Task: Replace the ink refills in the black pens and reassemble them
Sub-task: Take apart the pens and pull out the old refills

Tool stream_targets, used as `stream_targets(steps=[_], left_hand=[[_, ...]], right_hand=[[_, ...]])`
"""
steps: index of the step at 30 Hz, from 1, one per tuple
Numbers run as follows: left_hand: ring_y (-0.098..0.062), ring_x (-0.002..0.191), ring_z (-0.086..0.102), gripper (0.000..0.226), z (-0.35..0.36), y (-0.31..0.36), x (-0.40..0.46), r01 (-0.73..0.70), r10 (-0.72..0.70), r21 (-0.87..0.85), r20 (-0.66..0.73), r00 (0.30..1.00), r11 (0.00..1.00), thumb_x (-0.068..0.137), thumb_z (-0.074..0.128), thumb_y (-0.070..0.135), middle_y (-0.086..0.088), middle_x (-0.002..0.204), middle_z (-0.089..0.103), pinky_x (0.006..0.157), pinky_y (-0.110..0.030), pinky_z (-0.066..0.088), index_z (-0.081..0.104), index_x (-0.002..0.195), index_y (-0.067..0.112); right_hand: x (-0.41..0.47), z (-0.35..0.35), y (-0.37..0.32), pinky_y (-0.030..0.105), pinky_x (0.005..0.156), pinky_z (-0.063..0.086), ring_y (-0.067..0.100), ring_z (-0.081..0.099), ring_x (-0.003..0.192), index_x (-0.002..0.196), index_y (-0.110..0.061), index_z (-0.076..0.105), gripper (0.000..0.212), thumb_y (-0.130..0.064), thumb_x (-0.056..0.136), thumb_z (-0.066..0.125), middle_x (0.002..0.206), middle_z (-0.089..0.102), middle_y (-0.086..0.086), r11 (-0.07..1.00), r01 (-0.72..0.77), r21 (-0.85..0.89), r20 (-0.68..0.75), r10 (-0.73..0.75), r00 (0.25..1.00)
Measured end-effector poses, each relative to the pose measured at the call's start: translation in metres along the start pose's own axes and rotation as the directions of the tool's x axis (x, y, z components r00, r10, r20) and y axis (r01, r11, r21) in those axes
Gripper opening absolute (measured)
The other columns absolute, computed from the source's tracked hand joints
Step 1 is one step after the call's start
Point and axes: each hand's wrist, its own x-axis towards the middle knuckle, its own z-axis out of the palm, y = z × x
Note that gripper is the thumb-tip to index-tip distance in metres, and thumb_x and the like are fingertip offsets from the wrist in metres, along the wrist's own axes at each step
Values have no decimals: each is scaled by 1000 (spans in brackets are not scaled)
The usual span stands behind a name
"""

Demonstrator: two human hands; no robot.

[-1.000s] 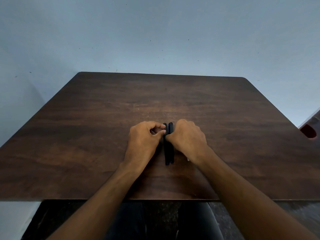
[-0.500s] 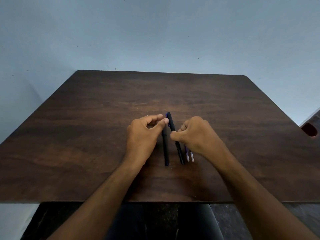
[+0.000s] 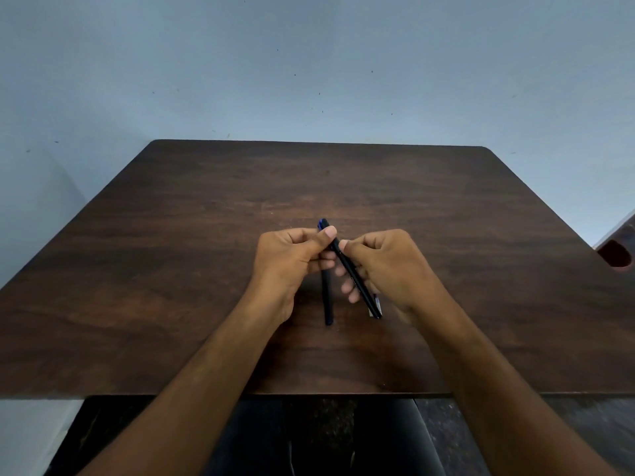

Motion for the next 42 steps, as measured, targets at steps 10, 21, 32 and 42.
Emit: stream_targets(steps=[10, 21, 32, 42], left_hand=[[-16, 71, 73, 18, 6, 6, -1, -41, 41, 18, -35, 999, 999, 80, 79, 19, -10, 77, 77, 71, -29, 61, 78, 88, 3], [-17, 71, 72, 21, 11, 11, 2, -13, 13, -20, -36, 999, 1000, 79, 80, 16, -14, 79, 76, 70, -27, 60, 77, 90, -2], [-13, 67, 71, 19, 9, 7, -1, 4, -7, -39, -74, 997, 999, 78, 80, 14, -11, 78, 77, 69, -25, 60, 77, 88, -2], [-21, 80, 72, 18, 10, 7, 4, -18, 15, -41, -74, 997, 999, 82, 78, 18, -13, 86, 77, 76, -28, 59, 78, 89, 1]], right_hand=[[9, -4, 12, 20, 42, 29, 9, 33, 41, 88, 8, 74, 42, -30, 100, 63, 61, 51, 13, 997, 70, -24, -36, -70, 997], [15, -9, 10, 10, 37, 30, 1, 34, 32, 87, -8, 82, 25, -26, 97, 68, 40, 48, -9, 993, 118, -22, -97, -120, 988], [17, 3, 13, 13, 49, 42, 12, 36, 45, 79, -4, 80, 30, -26, 97, 68, 53, 47, 12, 982, 176, -68, -117, -183, 976], [5, 13, 15, 7, 40, 34, -3, 45, 33, 91, -26, 82, 23, -39, 98, 65, 34, 46, -19, 981, 179, -75, -203, -190, 961]])
